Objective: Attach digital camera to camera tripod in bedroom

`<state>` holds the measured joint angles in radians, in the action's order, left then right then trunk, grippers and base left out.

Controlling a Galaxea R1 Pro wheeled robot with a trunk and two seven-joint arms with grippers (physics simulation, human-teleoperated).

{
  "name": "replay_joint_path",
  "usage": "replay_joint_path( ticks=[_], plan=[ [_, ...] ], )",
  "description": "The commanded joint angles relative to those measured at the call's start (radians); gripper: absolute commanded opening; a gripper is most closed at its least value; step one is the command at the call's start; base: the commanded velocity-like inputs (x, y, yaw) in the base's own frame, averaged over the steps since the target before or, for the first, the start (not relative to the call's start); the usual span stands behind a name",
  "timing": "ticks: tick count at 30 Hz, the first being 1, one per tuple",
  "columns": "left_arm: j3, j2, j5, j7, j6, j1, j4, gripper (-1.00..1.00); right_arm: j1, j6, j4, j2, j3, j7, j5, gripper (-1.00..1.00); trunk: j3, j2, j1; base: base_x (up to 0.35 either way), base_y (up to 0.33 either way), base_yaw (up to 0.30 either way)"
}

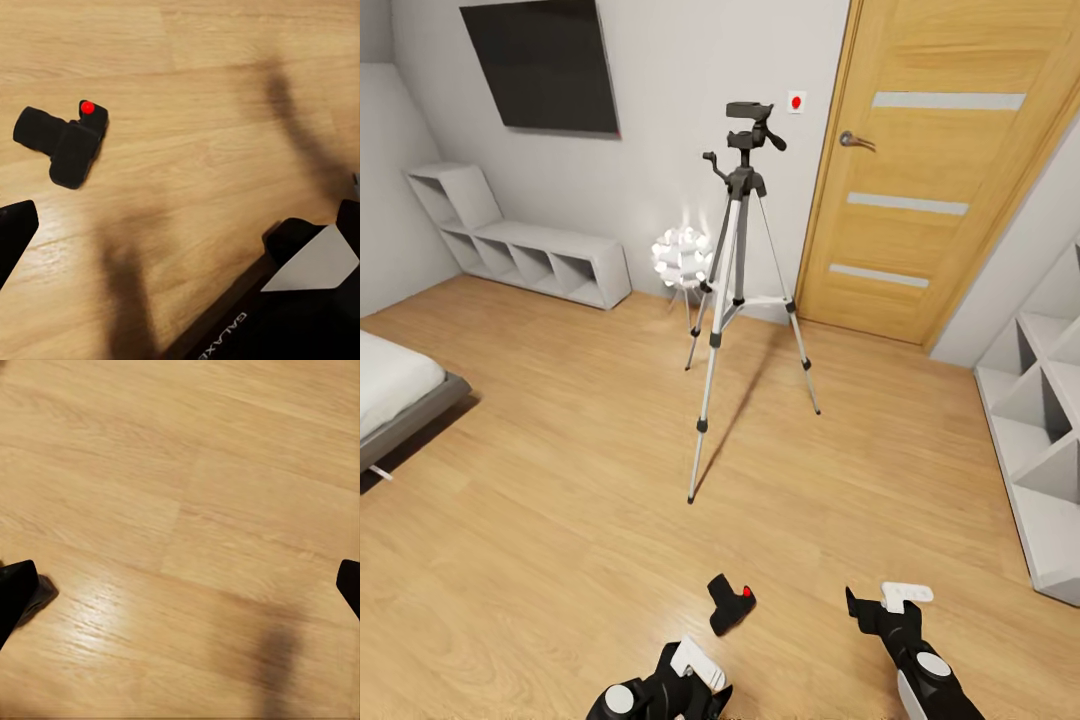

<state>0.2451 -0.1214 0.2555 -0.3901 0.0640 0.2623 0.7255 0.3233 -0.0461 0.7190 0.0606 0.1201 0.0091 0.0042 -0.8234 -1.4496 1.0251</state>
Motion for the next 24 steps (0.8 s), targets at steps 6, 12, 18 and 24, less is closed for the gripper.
replay_joint_path(
  ticks=[6, 12, 18, 24],
  plan=[
    [-0.004, 0.002, 0.004, 0.002, 0.005, 0.000, 0.021, 1.00, 0.000, -0.003, -0.002, -0.001, -0.001, 0.000, 0.000, 1.00, -0.010, 0.000, 0.000, 0.000, 0.000, 0.000],
    [-0.008, 0.003, 0.005, 0.011, 0.004, 0.000, 0.053, 1.00, 0.000, -0.003, -0.002, -0.001, -0.002, 0.000, 0.001, 1.00, -0.020, 0.000, 0.000, 0.000, 0.000, 0.000],
    [-0.010, 0.005, 0.005, 0.015, 0.007, 0.000, 0.083, 1.00, 0.000, -0.003, -0.003, -0.002, -0.002, 0.000, 0.002, 1.00, -0.030, 0.000, 0.000, 0.000, 0.000, 0.000],
    [-0.007, 0.008, 0.023, -0.001, 0.030, 0.007, 0.160, 1.00, 0.000, -0.004, -0.004, -0.006, -0.006, 0.000, 0.003, 1.00, -0.039, 0.000, 0.000, 0.000, 0.000, 0.000]
  ],
)
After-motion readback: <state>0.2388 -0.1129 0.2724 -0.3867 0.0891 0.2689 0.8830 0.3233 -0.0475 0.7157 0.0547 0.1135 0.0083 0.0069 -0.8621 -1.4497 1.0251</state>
